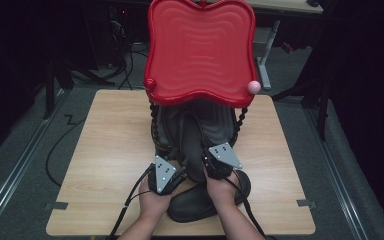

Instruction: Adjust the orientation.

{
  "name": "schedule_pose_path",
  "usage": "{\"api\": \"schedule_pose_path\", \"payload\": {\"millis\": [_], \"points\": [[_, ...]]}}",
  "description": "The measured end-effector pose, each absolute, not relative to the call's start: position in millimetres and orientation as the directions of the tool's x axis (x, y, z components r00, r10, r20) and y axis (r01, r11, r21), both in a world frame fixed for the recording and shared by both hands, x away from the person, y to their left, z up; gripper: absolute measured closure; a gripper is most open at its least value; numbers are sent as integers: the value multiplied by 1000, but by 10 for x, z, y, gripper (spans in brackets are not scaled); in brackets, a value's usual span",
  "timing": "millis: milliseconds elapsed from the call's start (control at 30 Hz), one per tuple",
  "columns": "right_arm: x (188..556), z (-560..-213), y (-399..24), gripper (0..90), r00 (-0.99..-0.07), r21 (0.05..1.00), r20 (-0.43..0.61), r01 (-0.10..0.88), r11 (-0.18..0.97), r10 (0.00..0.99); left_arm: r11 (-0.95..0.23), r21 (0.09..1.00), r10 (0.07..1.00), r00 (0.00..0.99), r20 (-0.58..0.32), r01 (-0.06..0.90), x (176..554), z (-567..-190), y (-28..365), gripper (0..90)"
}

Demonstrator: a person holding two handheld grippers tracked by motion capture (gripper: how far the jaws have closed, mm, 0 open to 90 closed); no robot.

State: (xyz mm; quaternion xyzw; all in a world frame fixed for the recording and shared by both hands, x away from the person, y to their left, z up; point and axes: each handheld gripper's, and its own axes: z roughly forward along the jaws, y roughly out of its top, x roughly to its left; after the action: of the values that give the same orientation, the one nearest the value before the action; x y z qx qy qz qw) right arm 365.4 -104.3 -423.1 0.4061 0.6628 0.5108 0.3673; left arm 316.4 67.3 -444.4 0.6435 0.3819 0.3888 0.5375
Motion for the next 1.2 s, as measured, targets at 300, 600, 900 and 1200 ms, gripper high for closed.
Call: {"api": "schedule_pose_path", "payload": {"millis": [300,600,900,1200], "points": [[3756,-4195,-1002,795,-420,973,-85,161,167,904,-100,990,939,338,61,98,3350,-4359,717,793],[3317,-4163,-1170,661,-507,972,-105,128,195,856,-102,990,948,310,69,92,3399,-4351,674,815],[2755,-4546,-1243,896,-601,929,-122,210,304,790,-83,992,953,299,51,94,3401,-4352,679,817],[2780,-4681,-1037,896,-614,890,-195,217,401,765,-68,993,954,298,37,94,3412,-4345,715,822]]}}
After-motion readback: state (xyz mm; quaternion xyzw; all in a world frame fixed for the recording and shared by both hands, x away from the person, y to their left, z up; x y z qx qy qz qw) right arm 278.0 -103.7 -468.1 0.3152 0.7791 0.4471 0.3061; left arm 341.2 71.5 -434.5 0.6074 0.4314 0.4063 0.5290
